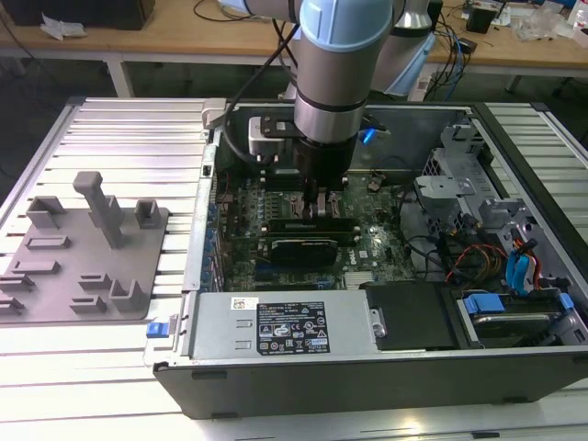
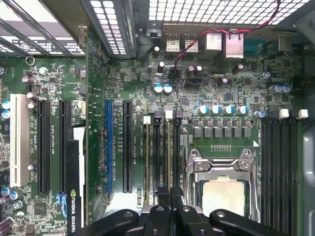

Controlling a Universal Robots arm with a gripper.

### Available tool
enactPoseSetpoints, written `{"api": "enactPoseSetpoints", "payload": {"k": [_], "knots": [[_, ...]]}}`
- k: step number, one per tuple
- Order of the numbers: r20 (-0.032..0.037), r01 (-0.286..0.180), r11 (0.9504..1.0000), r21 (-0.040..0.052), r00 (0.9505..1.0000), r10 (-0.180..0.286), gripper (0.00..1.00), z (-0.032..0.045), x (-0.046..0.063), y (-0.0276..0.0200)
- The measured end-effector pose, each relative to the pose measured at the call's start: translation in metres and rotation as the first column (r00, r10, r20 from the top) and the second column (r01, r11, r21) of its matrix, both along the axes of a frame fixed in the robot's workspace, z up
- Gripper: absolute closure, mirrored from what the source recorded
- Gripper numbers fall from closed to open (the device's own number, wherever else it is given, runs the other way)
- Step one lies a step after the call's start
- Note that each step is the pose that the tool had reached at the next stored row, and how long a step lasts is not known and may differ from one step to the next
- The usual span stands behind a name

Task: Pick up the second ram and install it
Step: 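Insert the second ram into the second slot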

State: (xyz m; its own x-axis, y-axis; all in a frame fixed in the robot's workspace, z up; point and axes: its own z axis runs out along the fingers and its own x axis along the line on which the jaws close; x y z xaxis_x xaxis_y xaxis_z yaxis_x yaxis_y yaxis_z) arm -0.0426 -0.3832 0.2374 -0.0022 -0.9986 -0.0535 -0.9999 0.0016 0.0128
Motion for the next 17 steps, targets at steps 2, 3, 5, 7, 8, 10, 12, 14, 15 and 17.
{"api": "enactPoseSetpoints", "payload": {"k": [2,3,5,7,8,10,12,14,15,17], "knots": [[0.0,0.0,1.0,0.0013,1.0,0.0,0.91,-0.0013,-0.0002,-0.0003],[0.0,-0.001,1.0,0.0016,1.0,0.001,0.91,-0.0016,-0.0002,-0.0003],[0.0002,-0.001,1.0,0.0033,1.0,0.001,0.91,-0.0018,-0.0002,-0.0002],[0.0001,-0.001,1.0,0.0034,1.0,0.001,0.91,-0.0018,-0.0002,-0.0002],[0.0001,-0.001,1.0,0.0035,1.0,0.001,0.91,-0.0018,-0.0002,-0.0002],[0.0001,-0.001,1.0,0.0039,1.0,0.001,0.91,0.0023,-0.0002,-0.0002],[0.0004,-0.001,1.0,0.0047,1.0,0.001,0.91,0.0036,-0.0002,-0.0002],[0.0003,-0.001,1.0,0.0087,1.0,0.001,0.91,0.003,-0.0002,-0.0002],[0.0004,-0.001,1.0,0.0086,1.0,0.001,0.91,0.0017,-0.0002,-0.0003],[0.0005,-0.001,1.0,0.0092,1.0,0.001,0.91,0.001,-0.0002,-0.0002]]}}
